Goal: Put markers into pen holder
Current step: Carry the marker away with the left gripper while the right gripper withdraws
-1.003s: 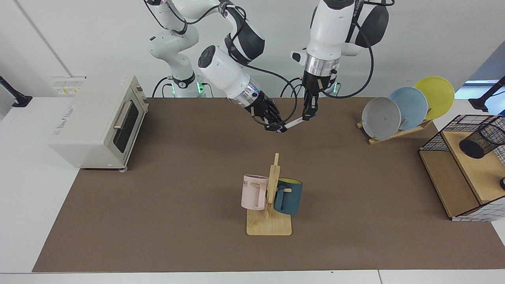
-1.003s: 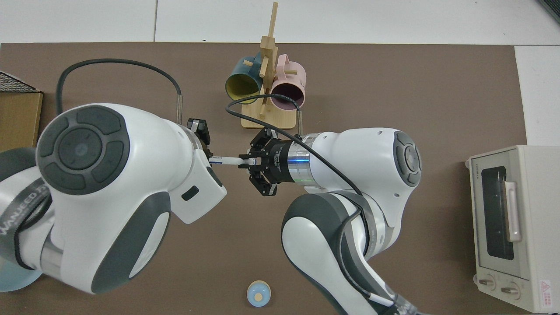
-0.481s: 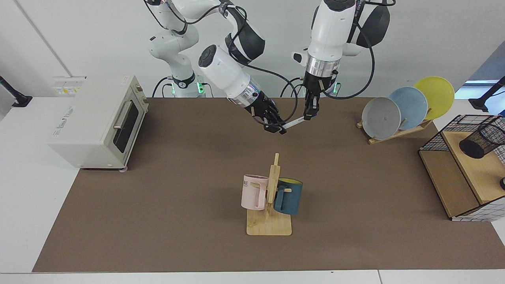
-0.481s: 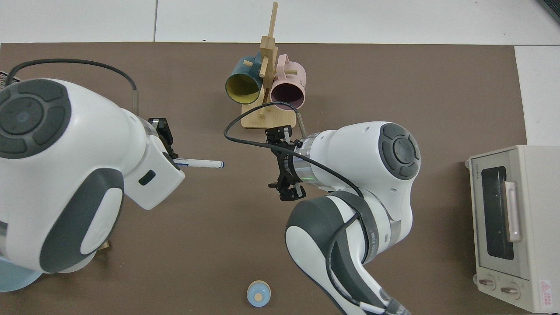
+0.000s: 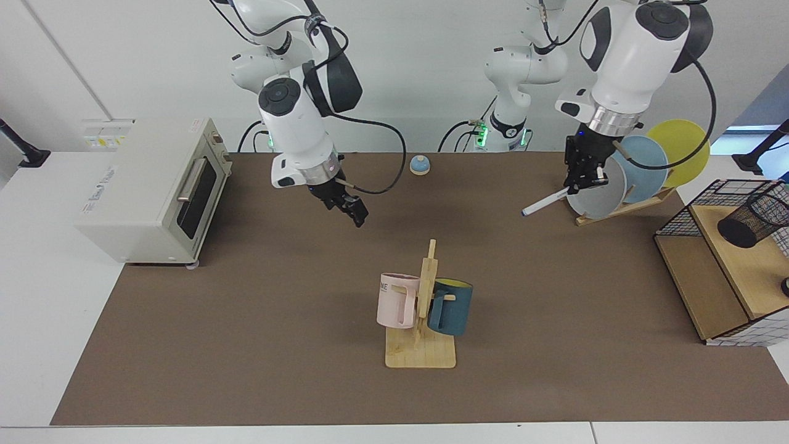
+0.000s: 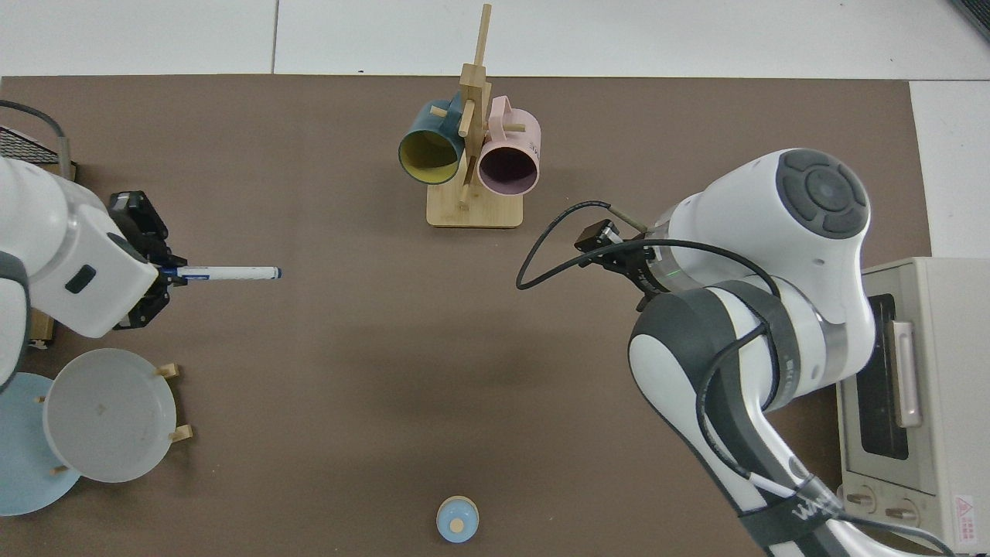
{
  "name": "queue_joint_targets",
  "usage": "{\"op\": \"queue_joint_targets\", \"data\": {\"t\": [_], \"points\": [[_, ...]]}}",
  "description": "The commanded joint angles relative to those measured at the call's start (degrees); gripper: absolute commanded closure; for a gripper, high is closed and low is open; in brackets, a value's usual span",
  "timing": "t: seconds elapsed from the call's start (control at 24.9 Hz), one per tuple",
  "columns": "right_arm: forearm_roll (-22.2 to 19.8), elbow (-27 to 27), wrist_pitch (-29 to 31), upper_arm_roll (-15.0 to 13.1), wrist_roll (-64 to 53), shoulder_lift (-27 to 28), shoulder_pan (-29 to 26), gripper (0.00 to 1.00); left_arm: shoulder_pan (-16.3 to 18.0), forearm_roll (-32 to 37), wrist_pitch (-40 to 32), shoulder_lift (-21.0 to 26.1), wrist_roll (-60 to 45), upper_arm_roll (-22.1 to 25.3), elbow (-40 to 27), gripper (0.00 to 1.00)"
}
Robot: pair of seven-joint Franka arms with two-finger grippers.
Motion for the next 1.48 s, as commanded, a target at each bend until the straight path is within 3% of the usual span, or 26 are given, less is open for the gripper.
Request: {"op": "queue_joint_targets", "data": {"t": [0.0, 0.12, 0.32, 0.44, 0.52, 0.68, 1.0, 1.24, 1.44], "points": [[-10.2, -0.3, -2.5, 0.8, -14.2, -2.8, -2.2, 0.00, 4.1, 7.6, -0.6, -0.6, 2.7, -0.3, 0.3, 1.00], [-15.8, -0.3, -3.2, 0.6, -28.9, -5.3, -3.4, 0.00, 7.1, 13.0, 0.3, -0.6, 2.6, -0.2, 0.3, 1.00], [-15.3, 0.2, -3.2, 0.7, -42.6, -10.5, -9.1, 0.00, 8.8, 24.2, 0.1, -0.5, 2.8, -0.3, 0.3, 1.00], [-16.4, 0.6, -5.2, 0.3, -43.3, -12.0, -9.3, 0.00, 9.2, 29.0, 0.6, -0.5, 2.7, -0.1, 0.3, 1.00], [-16.5, 1.2, -9.0, -0.9, -44.7, -12.1, -10.4, 0.00, 11.2, 30.4, 1.0, -0.2, 2.7, 0.1, 0.4, 1.00], [-15.5, 7.3, -17.9, -2.4, -50.2, -11.2, -11.9, 0.00, 12.5, 37.3, 2.3, 0.0, 2.7, 0.3, 1.1, 1.00], [-14.3, 6.7, -19.5, -2.3, -50.2, -12.1, -12.9, 0.00, 14.8, 48.0, 5.9, 3.1, 2.8, 0.4, 5.9, 1.00], [-14.3, 5.7, -19.8, -2.2, -50.1, -12.8, -13.0, 0.00, 20.7, 49.3, 13.0, 5.6, 9.8, 0.3, 6.8, 1.00], [-13.6, 5.7, -19.7, -2.3, -49.6, -12.9, -13.4, 0.00, 21.3, 51.5, 14.0, 9.5, 12.7, 0.2, 9.0, 1.00]]}}
